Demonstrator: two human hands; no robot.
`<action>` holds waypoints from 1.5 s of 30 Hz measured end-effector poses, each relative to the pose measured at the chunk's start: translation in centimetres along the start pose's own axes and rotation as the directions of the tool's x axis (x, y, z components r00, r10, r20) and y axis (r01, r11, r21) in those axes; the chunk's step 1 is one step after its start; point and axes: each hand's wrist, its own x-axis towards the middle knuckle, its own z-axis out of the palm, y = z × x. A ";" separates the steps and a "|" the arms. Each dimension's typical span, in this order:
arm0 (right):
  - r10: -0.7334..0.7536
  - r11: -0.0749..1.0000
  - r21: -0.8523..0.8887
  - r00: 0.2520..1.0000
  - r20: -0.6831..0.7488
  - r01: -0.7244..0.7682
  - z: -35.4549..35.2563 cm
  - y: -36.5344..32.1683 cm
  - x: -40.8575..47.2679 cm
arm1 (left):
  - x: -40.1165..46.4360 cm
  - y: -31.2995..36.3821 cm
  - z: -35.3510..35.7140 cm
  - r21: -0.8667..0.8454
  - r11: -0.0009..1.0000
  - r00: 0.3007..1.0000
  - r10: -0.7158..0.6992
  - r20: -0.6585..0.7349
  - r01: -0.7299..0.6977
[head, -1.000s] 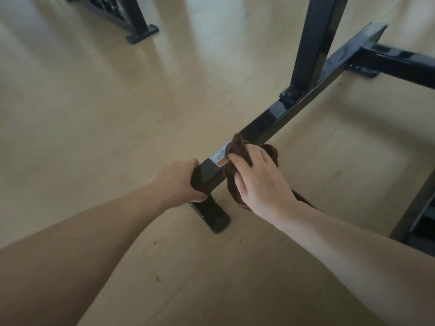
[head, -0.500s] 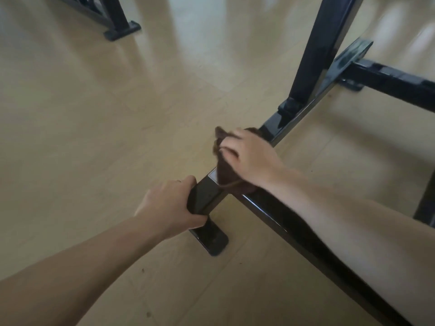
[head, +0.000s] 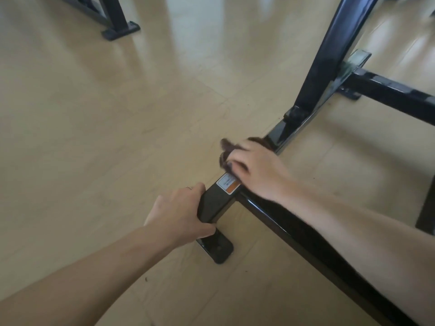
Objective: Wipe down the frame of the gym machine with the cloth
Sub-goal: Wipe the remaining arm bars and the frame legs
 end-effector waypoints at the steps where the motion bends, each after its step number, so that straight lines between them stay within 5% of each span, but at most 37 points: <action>1: -0.066 0.998 -0.005 0.998 0.014 0.066 0.3 -1.0 -0.5 | -0.1 0.0 0.0 -0.001 1.000 1.000 -0.002 -0.002 0.002; 7: -0.044 0.998 -0.034 0.991 0.129 0.049 -0.6 0.9 1.5 | -0.1 0.0 -0.1 -0.007 1.000 1.000 0.015 0.012 -0.015; 12: 0.217 0.972 -0.075 0.973 -0.075 -0.222 -1.5 4.5 4.4 | 0.1 -0.5 0.3 -0.022 0.999 0.999 0.037 0.016 -0.037; 15: 0.303 0.948 -0.079 0.949 -0.082 -0.309 -1.1 3.4 4.3 | 0.1 -0.7 0.3 -0.063 0.997 0.999 0.040 0.019 -0.039; 22: 0.270 0.963 -0.027 0.957 0.100 -0.269 0.8 -5.4 1.2 | -0.3 -1.8 0.7 -0.156 0.985 0.996 0.080 0.029 -0.074; 25: 0.205 0.978 -0.007 0.963 0.175 -0.207 1.9 -9.3 -0.2 | -0.8 -3.1 1.4 -0.433 0.900 0.994 0.086 0.061 -0.052; 30: 0.194 0.981 0.023 0.975 -0.105 -0.192 6.5 -13.4 -3.7 | -2.6 -5.3 3.0 -0.736 0.677 0.993 0.085 0.086 0.006; 33: 0.188 0.982 0.034 0.966 -0.177 -0.185 7.3 -13.1 -4.4 | -2.8 -5.3 3.3 -0.738 0.674 0.996 0.086 0.034 -0.033; 37: 0.045 0.993 -0.104 0.997 -0.055 -0.050 5.4 -10.8 -4.7 | -2.3 -5.1 3.2 -0.688 0.723 0.990 0.126 0.056 -0.053; 45: 0.275 0.950 -0.095 0.943 -0.190 -0.296 4.6 -6.9 -0.2 | -1.9 -5.3 3.8 -0.721 0.693 0.986 0.123 0.113 -0.004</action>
